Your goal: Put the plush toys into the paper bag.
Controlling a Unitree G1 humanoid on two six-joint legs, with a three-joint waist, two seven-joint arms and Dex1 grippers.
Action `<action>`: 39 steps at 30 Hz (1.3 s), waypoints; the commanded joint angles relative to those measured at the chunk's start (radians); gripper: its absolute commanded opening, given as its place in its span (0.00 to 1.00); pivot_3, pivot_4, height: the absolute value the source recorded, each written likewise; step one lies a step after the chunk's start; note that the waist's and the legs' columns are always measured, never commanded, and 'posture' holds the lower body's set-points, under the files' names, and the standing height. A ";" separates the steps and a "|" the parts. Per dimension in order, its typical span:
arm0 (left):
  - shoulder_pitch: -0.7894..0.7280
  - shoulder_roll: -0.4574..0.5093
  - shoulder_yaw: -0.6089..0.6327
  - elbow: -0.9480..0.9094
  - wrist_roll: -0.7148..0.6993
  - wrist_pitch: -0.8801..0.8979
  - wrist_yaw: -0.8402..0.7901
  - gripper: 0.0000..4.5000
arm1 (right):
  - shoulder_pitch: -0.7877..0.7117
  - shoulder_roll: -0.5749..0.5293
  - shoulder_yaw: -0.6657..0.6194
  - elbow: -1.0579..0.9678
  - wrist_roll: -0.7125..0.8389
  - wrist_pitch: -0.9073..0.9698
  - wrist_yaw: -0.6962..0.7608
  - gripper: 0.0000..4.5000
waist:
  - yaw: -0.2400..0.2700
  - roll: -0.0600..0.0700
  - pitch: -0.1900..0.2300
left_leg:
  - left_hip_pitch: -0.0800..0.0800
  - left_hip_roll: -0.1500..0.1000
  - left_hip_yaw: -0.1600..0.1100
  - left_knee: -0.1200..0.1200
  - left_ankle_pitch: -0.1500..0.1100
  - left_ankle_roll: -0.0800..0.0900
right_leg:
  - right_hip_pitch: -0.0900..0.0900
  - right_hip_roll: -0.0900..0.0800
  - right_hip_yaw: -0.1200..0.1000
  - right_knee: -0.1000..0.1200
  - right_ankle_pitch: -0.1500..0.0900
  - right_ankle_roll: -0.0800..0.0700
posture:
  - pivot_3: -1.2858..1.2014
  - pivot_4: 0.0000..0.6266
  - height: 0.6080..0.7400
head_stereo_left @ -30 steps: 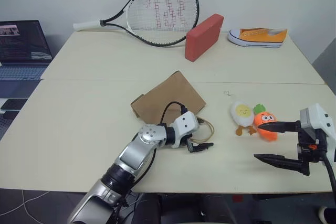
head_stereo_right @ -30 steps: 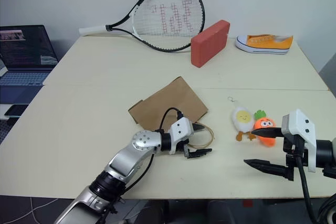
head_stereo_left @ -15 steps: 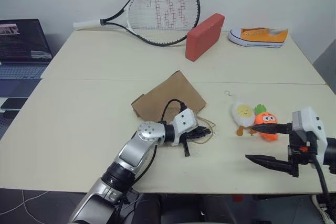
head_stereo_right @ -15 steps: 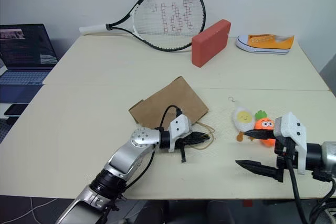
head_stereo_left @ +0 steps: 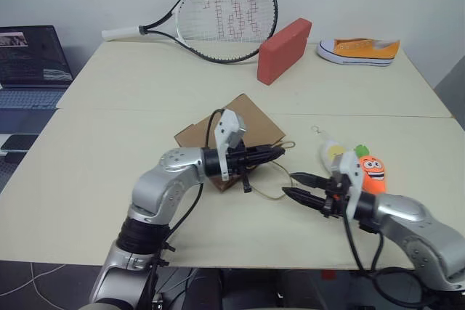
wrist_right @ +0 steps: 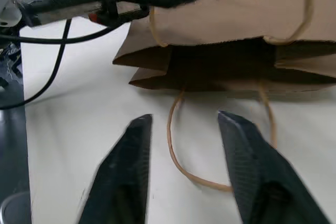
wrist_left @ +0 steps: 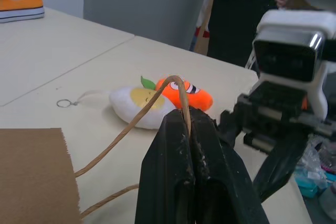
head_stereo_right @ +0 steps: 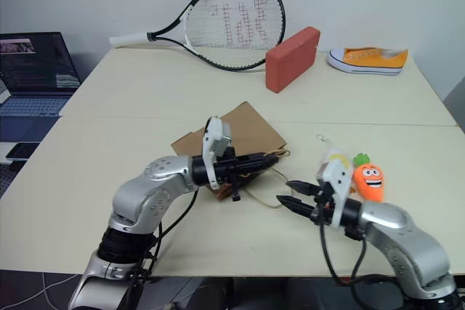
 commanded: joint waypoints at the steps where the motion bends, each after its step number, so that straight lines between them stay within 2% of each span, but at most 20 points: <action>1: -0.011 0.021 0.010 -0.038 -0.039 0.022 -0.017 0.00 | -0.043 0.079 0.061 0.058 -0.073 -0.082 -0.055 0.09 | 0.000 0.000 0.000 | 0.000 0.001 0.000 0.000 0.000 0.000 | 0.000 0.001 0.000 0.000 0.000 0.000 | 0.52 0.24 1.00; 2: -0.017 0.019 0.021 -0.034 -0.052 0.030 -0.010 0.00 | -0.058 0.106 0.088 0.093 -0.106 -0.109 -0.067 0.02 | 0.001 0.000 0.000 | 0.000 0.001 -0.001 0.000 0.000 0.000 | 0.000 0.002 0.000 0.000 0.000 0.000 | 0.52 0.24 1.00; 3: -0.023 0.019 0.031 -0.031 -0.063 0.038 -0.005 0.00 | -0.072 0.129 0.113 0.128 -0.139 -0.136 -0.077 0.01 | 0.000 0.000 0.000 | 0.000 0.001 -0.002 0.000 0.000 0.000 | 0.000 0.002 0.000 0.000 0.000 0.000 | 0.52 0.24 1.00; 10: -0.047 0.028 0.058 -0.024 -0.099 0.067 0.013 0.00 | -0.160 0.264 0.188 0.317 -0.263 -0.252 -0.133 0.01 | 0.001 0.000 0.000 | 0.000 0.002 -0.003 -0.001 0.000 0.000 | 0.000 0.004 0.001 0.000 0.000 0.000 | 0.52 0.24 1.00; 20: -0.047 0.028 0.069 -0.032 -0.125 0.088 0.041 0.00 | -0.270 0.441 0.183 0.552 -0.366 -0.359 -0.263 0.01 | 0.000 0.000 0.000 | 0.000 0.002 -0.006 -0.003 0.000 0.000 | 0.000 0.005 0.001 0.002 0.001 0.000 | 0.52 0.24 1.00; 28: -0.079 0.003 0.132 -0.009 -0.177 0.128 0.094 0.00 | -0.287 0.502 0.184 0.706 -0.428 -0.462 -0.309 0.01 | 0.000 0.000 0.000 | -0.001 0.001 -0.008 -0.004 0.000 0.000 | 0.000 0.006 0.001 0.002 0.001 0.000 | 0.52 0.24 1.00; 29: -0.083 0.003 0.138 -0.005 -0.182 0.132 0.101 0.00 | -0.285 0.510 0.185 0.716 -0.433 -0.479 -0.311 0.01 | 0.000 0.000 0.000 | 0.000 0.001 -0.008 -0.004 0.000 0.000 | 0.000 0.006 0.001 0.003 0.004 0.004 | 0.52 0.24 1.00; 39: -0.088 -0.009 0.194 -0.007 -0.249 0.180 0.163 0.00 | -0.290 0.541 0.197 0.711 -0.464 -0.473 -0.325 0.01 | -0.003 0.000 0.000 | 0.001 0.002 -0.010 -0.004 0.000 0.000 | 0.000 0.008 0.001 0.004 0.004 0.004 | 0.52 0.24 1.00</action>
